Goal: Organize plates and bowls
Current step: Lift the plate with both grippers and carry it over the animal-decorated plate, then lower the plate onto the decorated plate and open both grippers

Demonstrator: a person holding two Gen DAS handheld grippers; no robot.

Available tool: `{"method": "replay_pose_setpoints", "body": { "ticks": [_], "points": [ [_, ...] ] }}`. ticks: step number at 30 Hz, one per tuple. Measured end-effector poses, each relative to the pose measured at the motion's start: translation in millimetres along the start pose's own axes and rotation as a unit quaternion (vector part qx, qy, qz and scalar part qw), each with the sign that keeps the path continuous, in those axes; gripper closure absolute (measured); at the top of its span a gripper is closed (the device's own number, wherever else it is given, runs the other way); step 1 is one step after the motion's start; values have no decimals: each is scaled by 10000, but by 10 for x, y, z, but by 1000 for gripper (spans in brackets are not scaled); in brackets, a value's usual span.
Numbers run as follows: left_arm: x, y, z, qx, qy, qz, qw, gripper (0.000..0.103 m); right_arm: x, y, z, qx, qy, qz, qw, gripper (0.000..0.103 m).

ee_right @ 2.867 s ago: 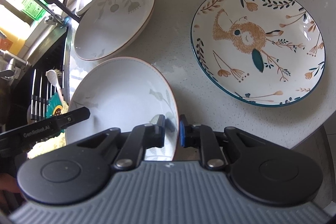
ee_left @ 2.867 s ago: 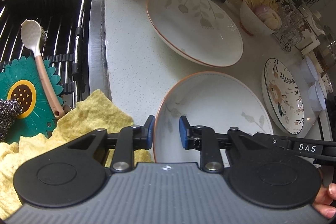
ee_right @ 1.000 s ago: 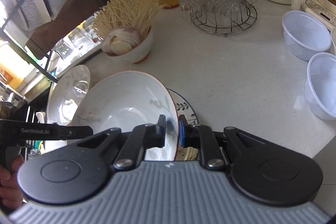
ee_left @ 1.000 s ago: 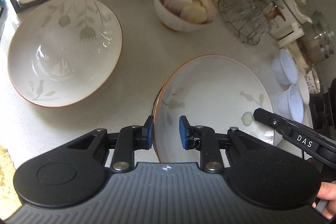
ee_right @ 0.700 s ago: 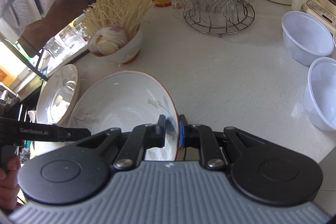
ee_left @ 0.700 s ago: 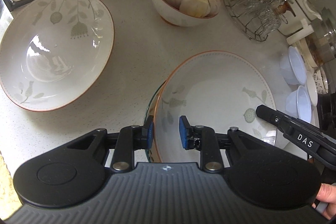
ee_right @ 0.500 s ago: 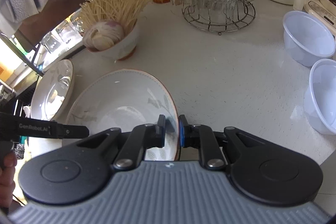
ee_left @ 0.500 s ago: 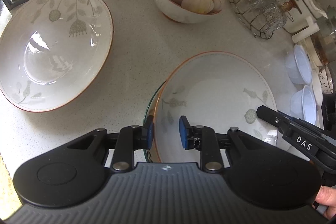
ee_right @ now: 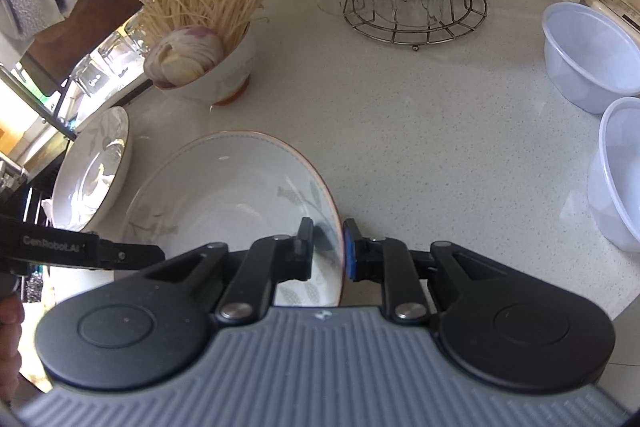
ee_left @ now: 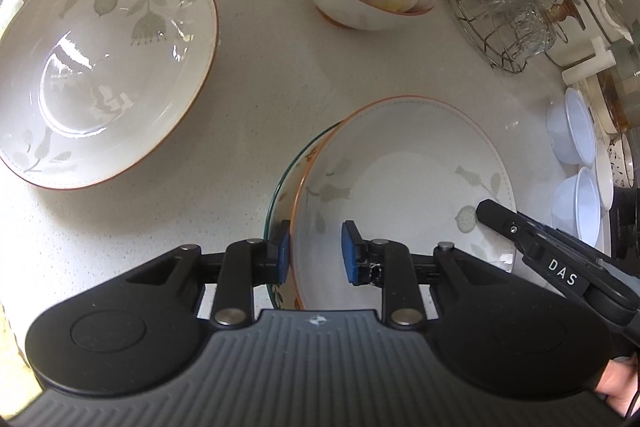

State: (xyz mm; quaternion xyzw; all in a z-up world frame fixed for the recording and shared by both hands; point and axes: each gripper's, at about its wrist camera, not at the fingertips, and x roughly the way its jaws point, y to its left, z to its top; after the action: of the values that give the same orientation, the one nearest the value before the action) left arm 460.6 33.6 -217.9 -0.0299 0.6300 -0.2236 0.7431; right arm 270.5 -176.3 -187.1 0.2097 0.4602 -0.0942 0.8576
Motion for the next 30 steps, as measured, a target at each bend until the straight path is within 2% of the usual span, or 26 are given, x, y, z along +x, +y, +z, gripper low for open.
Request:
{"method": "replay_pose_setpoints", "body": {
  "ticks": [7,14,23,30],
  "points": [
    [-69,85,-15,-262,44,-89,9996,73,46,-14,-25,145,157,102,9997,83],
    [-220,266,-84,-824,-54,-354,9960,71,52,14,-18,117,71,76,9999,84],
    [-595,203,-208,-527,-632,-86,9966,70,-97,22,26,52,-66,16,10000,84],
    [-935,15,-308,-199,-1113,103,9935,69,-341,42,79,-2,-303,117,9995,84]
  ]
}}
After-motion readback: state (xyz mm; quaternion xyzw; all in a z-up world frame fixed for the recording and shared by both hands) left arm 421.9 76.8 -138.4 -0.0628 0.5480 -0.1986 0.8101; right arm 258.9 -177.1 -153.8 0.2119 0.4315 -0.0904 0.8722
